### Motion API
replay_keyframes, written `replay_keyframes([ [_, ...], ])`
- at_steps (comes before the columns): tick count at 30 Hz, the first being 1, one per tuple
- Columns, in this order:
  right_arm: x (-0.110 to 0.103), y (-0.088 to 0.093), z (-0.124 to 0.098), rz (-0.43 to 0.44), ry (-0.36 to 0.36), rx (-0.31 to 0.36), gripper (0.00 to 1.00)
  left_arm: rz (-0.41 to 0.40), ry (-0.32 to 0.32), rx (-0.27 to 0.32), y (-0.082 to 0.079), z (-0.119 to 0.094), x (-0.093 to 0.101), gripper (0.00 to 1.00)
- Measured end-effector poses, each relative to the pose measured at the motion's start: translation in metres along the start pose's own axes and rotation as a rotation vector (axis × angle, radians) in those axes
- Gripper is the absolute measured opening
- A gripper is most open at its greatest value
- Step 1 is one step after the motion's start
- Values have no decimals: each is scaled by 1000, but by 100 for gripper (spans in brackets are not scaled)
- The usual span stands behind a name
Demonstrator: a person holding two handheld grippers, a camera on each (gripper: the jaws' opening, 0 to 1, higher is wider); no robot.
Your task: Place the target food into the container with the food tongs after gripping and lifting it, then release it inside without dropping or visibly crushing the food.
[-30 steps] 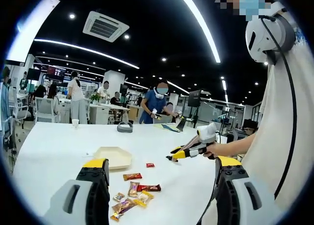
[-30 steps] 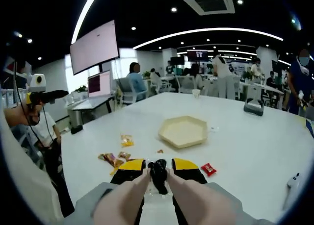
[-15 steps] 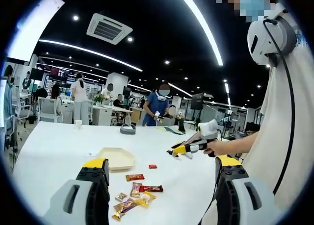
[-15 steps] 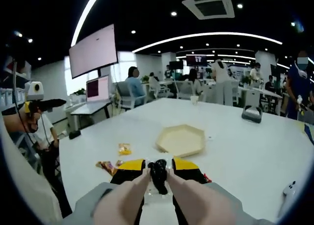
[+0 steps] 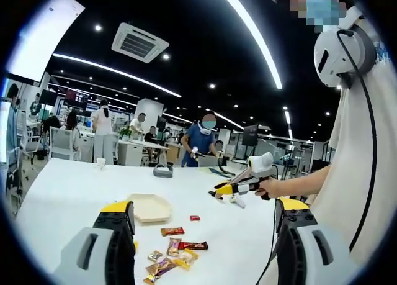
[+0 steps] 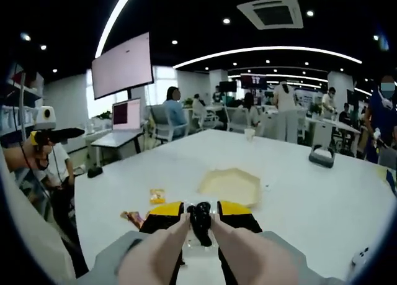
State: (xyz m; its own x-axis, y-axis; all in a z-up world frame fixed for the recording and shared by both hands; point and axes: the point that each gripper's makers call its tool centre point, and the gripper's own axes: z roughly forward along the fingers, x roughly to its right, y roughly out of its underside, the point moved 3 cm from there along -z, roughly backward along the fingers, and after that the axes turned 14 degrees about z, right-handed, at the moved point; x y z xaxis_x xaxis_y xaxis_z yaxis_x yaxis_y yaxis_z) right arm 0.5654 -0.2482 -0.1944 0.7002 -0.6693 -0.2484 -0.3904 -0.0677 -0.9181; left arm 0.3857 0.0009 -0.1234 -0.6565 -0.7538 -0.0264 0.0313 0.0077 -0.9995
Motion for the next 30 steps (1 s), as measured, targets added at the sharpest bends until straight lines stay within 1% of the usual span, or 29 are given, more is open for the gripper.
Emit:
replay_keyframes([
  [2, 1, -4, 2, -5, -2, 1, 20, 6, 19, -9, 1, 1, 3, 97],
  [5, 6, -11, 7, -12, 4, 5, 20, 7, 20, -16, 2, 1, 3, 99],
  [8, 12, -18, 10, 23, 12, 13, 20, -7, 22, 8, 1, 0, 2, 99],
  [10, 14, -21, 12, 21, 16, 15, 20, -9, 33, 6, 2, 0, 2, 99],
  [13, 16, -27, 15, 9, 19, 19, 20, -9, 33, -4, 3, 0, -1, 99],
  [17, 19, -34, 19, 3, 30, 28, 20, -3, 32, 0, 0, 0, -6, 99],
  [20, 21, -39, 23, 10, 28, 36, 20, 1, 45, 5, -2, 1, -5, 99],
  [30, 23, -57, 36, -11, 27, 58, 20, -13, 34, -3, 2, 2, -11, 99],
])
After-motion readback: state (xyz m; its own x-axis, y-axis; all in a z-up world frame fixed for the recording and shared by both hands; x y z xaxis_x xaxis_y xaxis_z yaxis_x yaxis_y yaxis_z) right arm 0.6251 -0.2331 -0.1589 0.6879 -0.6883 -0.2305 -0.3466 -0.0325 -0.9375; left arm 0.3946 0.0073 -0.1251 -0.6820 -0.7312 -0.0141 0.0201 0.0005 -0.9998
